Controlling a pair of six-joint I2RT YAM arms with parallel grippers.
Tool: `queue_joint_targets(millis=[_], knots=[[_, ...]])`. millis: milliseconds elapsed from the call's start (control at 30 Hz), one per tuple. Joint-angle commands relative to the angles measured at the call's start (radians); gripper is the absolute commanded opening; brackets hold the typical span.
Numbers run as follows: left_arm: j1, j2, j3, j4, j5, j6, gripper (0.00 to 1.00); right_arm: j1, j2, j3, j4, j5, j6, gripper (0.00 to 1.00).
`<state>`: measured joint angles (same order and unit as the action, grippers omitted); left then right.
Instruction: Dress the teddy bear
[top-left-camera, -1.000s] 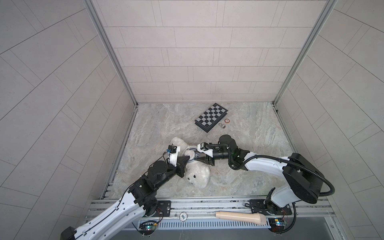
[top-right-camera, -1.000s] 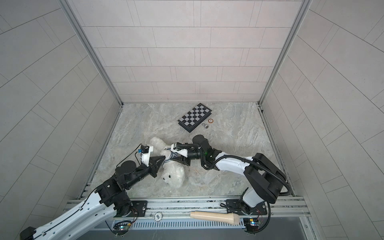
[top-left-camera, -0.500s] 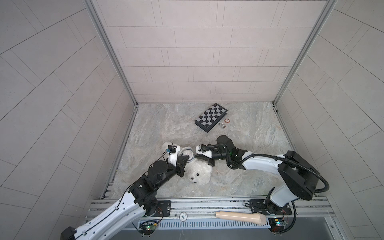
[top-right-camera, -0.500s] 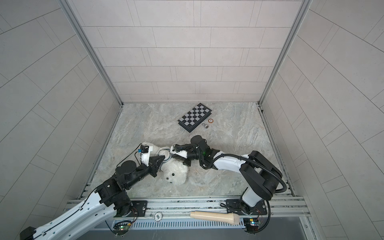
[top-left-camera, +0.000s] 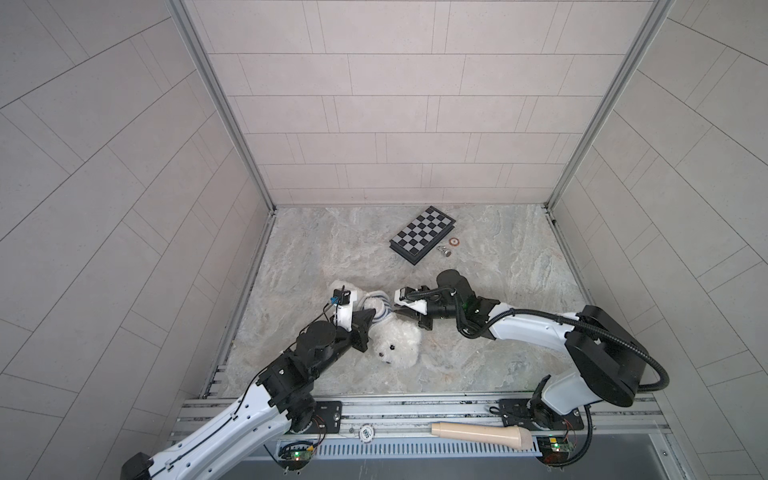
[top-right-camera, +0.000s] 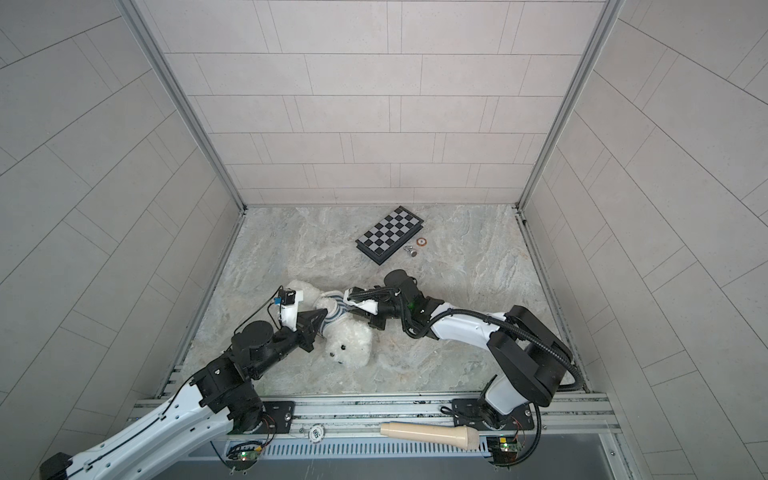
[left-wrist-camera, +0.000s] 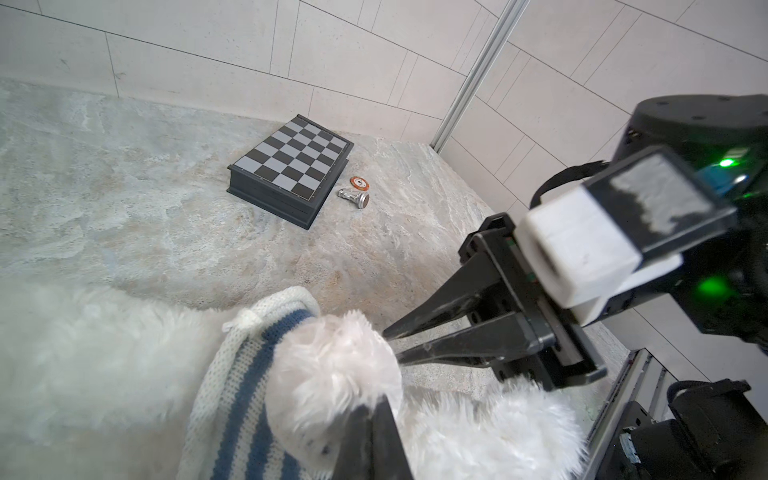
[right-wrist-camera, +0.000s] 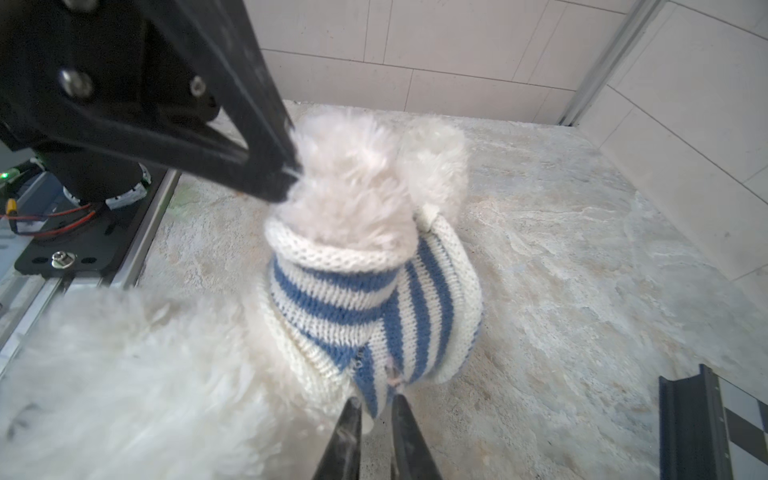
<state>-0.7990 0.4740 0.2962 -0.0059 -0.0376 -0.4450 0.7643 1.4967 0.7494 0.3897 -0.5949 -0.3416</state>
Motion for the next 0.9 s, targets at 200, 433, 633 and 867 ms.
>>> queue_joint_targets(millis=[200, 433, 633, 867], knots=[[-0.005, 0.036, 0.050, 0.082, -0.007, 0.003, 0.00, -0.009, -0.108, 0.031, -0.024, 0.007, 0.032, 0.39], [-0.005, 0.110, 0.085, 0.107, -0.011, 0.003, 0.00, -0.020, -0.133, 0.053, -0.007, -0.004, 0.125, 0.52], [-0.004, 0.149, 0.110, 0.110, -0.029, 0.001, 0.00, -0.058, -0.171, 0.034, -0.011, -0.030, 0.193, 0.58], [-0.004, 0.202, 0.123, 0.155, 0.028, 0.016, 0.00, -0.060, -0.214, -0.057, 0.074, -0.118, 0.194, 0.58]])
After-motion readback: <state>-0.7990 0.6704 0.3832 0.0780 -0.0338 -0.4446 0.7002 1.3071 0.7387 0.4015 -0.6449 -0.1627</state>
